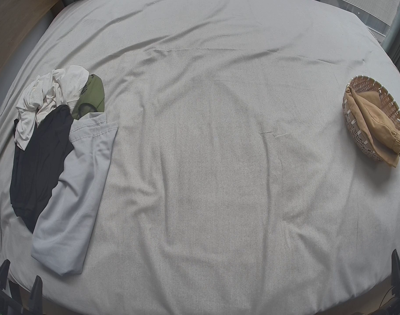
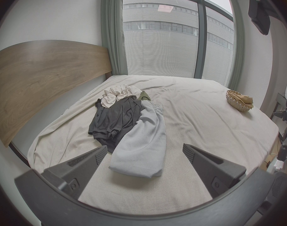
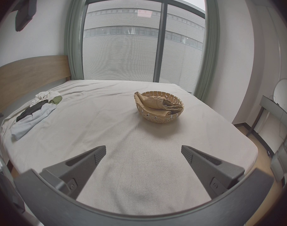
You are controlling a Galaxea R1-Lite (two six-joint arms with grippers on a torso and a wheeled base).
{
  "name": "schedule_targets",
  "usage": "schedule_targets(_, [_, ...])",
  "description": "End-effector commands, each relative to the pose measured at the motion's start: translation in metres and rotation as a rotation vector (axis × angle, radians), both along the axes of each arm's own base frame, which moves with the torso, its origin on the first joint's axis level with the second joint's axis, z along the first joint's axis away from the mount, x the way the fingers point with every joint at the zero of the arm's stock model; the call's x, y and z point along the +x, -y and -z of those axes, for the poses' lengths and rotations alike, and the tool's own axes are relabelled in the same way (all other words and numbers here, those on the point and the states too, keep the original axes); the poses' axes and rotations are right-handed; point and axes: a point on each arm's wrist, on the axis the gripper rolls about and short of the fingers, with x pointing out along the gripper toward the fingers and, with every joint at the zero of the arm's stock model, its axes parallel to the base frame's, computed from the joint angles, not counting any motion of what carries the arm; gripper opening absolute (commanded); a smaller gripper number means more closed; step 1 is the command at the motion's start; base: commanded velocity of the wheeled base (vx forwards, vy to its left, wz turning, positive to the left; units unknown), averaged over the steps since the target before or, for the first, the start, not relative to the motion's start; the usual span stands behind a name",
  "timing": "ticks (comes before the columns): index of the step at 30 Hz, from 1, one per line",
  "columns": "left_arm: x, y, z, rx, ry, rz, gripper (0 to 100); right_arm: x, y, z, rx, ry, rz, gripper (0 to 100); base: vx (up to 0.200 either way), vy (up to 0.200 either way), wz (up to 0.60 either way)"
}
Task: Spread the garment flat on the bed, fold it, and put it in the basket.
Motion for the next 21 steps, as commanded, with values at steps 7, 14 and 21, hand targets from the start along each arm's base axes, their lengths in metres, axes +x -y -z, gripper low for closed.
schedule_targets(7, [-0.0006,0.0001,0.0055,0.002,0.007,-0.004,100,0.0013,-0.0011,0.0042,-0.014,-0.009,-0.045,100,0.000,0.000,0.00])
schedule_targets(14, [-0.0006,0.0001,0.0053,0.011,0.008,0.004,100,0.0014,-0.0022,0.0050,0.009,-0.015,-0.096,100,0.000,0.000,0.00])
schedule_targets(21, [-0.0006,0.0001,0.0055,0.015,0.007,0.008,100,0.0015,-0.0039,0.0080,-0.015,-0.054,-0.170,100,0.000,0.000,0.00])
